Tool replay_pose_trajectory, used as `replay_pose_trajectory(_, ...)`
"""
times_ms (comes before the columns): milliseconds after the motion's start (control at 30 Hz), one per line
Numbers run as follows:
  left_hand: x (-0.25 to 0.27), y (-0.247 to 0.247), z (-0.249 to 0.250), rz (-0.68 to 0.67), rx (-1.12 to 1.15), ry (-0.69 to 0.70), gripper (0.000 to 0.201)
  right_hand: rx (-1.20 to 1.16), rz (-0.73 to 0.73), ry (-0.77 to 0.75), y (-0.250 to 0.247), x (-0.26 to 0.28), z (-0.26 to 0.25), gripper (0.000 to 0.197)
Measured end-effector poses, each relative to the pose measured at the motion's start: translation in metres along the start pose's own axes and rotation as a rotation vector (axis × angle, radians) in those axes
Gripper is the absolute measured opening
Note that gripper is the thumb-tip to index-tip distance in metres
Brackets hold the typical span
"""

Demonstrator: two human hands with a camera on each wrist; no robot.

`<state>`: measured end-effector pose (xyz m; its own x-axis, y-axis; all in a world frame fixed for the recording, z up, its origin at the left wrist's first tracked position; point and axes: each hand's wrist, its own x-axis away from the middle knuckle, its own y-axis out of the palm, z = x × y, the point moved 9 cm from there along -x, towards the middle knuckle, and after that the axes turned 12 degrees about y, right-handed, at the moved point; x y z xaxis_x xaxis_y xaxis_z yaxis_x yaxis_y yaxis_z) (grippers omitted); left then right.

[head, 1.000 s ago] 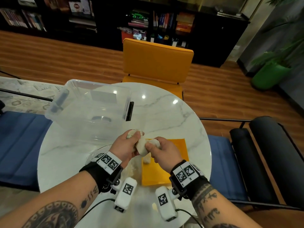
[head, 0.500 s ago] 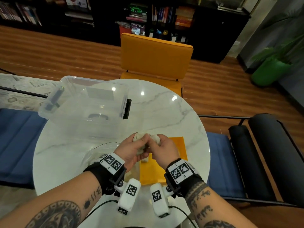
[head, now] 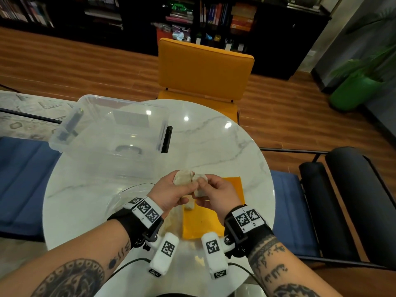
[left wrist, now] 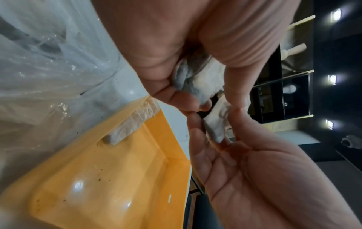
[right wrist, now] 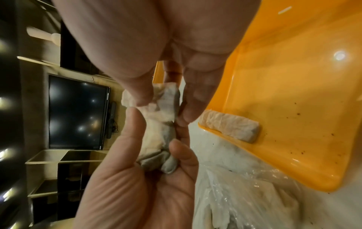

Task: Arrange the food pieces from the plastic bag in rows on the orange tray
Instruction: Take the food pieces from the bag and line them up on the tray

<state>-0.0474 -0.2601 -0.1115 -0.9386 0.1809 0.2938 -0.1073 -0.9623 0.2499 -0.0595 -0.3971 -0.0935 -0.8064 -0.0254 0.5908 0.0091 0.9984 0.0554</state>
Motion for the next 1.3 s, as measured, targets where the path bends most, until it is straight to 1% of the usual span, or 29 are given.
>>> replay_pose_trajectory(67,-0.001,-0.004,0.0,0.008,-0.059,0.03,0.045,0.015,0.008,-0.004,0.0,-0.001,0.002,0.01)
replay_pose_trajectory(200,-0.006,-0.016,-0.003,0.062,-0.122,0.074,0.026,0.192,0.038,-0.083,-0.002,-0.002,0.002,0.01)
replay_pose_trajectory(267,-0.007,-0.019,-0.006,0.062,-0.134,0.074,0.025,0.26,0.048,-0.101,-0.003,-0.005,0.004,0.006)
replay_pose_trajectory(367,-0.008,-0.02,-0.009,0.051,-0.141,0.063,0.024,0.382,0.071,-0.129,-0.005,-0.011,0.007,0.01)
replay_pose_trajectory(467,-0.011,-0.025,-0.015,0.072,-0.146,0.037,0.014,0.433,0.109,-0.11,-0.011,-0.021,0.013,0.008)
replay_pose_trajectory(567,-0.013,-0.041,-0.026,0.142,-0.279,-0.036,0.004,0.465,0.143,-0.045,-0.02,-0.033,0.028,0.013)
replay_pose_trajectory(600,-0.013,-0.047,-0.031,0.156,-0.351,-0.06,0.005,0.502,0.152,-0.016,-0.022,-0.036,0.035,0.013)
replay_pose_trajectory(633,-0.014,-0.051,-0.035,0.16,-0.421,-0.078,0.01,0.548,0.156,0.015,-0.023,-0.038,0.043,0.012)
replay_pose_trajectory(700,-0.013,-0.056,-0.041,0.146,-0.543,-0.109,0.028,0.637,0.147,0.087,-0.024,-0.042,0.059,0.013)
replay_pose_trajectory(767,-0.014,-0.055,-0.043,0.114,-0.66,-0.109,0.037,0.702,0.136,0.153,-0.024,-0.048,0.072,0.017)
replay_pose_trajectory(867,-0.018,-0.046,-0.04,0.022,-0.888,-0.068,0.024,0.838,0.174,0.24,-0.026,-0.056,0.082,0.019)
replay_pose_trajectory(933,-0.019,-0.042,-0.04,-0.016,-0.985,-0.054,0.023,0.896,0.219,0.28,-0.029,-0.059,0.082,0.021)
replay_pose_trajectory(1033,-0.021,-0.042,-0.045,-0.037,-1.024,-0.06,0.025,0.891,0.217,0.308,-0.026,-0.065,0.083,0.021)
replay_pose_trajectory(1167,-0.019,-0.043,-0.048,-0.043,-0.993,-0.057,0.025,0.903,0.196,0.278,-0.013,-0.073,0.083,0.018)
replay_pose_trajectory(1300,-0.018,-0.043,-0.047,-0.039,-1.003,-0.05,0.027,0.9,0.221,0.283,-0.009,-0.078,0.082,0.015)
